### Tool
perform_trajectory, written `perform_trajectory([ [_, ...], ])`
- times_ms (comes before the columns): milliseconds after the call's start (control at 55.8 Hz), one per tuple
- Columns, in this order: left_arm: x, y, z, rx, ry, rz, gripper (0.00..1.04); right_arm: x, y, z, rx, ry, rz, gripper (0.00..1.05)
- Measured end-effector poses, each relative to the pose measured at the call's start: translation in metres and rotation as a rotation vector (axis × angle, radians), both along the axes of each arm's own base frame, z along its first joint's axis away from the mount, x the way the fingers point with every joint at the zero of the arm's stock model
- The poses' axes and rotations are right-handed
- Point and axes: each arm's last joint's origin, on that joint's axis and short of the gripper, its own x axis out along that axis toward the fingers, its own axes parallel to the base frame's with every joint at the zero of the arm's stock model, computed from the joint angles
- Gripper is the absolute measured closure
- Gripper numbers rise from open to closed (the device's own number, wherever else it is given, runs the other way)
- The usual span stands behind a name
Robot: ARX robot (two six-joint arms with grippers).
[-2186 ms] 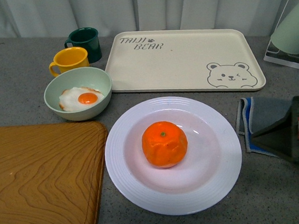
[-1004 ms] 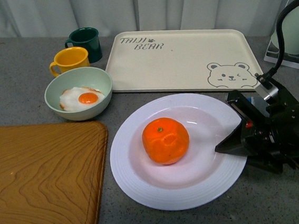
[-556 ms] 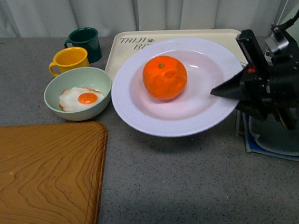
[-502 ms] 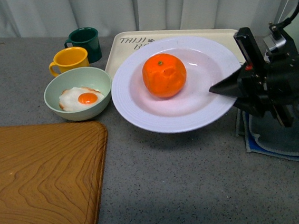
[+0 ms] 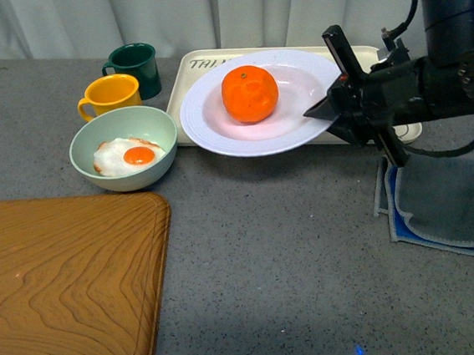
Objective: Place orange and plate with both arms
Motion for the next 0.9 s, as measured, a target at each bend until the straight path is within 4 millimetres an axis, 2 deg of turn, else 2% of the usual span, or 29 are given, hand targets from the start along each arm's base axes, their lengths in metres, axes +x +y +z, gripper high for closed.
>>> perform_trajectory([
  [125, 0.000, 0.000, 0.000, 0.000, 0.000, 0.000, 0.07, 0.008, 0.002, -0.001, -0.017, 0.011, -0.017, 1.00],
  [179, 0.000, 0.000, 0.000, 0.000, 0.000, 0.000, 0.07, 0.010, 0.003, 0.001, -0.029, 0.006, -0.019, 0.93],
  [269, 0.000, 0.000, 0.000, 0.000, 0.000, 0.000, 0.07, 0.010, 0.002, 0.001, -0.079, -0.014, -0.019, 0.77],
  [341, 0.000, 0.000, 0.000, 0.000, 0.000, 0.000, 0.07, 0.008, -0.001, 0.002, -0.202, -0.053, -0.012, 0.61],
  [430, 0.000, 0.000, 0.000, 0.000, 0.000, 0.000, 0.07, 0.005, -0.003, 0.006, -0.301, -0.112, 0.017, 0.49],
  [645, 0.000, 0.000, 0.000, 0.000, 0.000, 0.000, 0.07, -0.008, -0.006, 0.039, -0.610, -0.342, 0.127, 0.17],
  [681, 0.000, 0.000, 0.000, 0.000, 0.000, 0.000, 0.07, -0.013, -0.006, 0.048, -0.676, -0.413, 0.145, 0.08],
  [771, 0.000, 0.000, 0.000, 0.000, 0.000, 0.000, 0.07, -0.025, -0.005, 0.060, -0.781, -0.543, 0.185, 0.10],
  [860, 0.000, 0.000, 0.000, 0.000, 0.000, -0.001, 0.07, -0.039, -0.010, 0.065, -0.975, -0.756, 0.011, 0.24],
  [896, 0.000, 0.000, 0.000, 0.000, -0.001, 0.000, 0.07, -0.052, -0.016, 0.066, -1.010, -0.831, -0.058, 0.31],
])
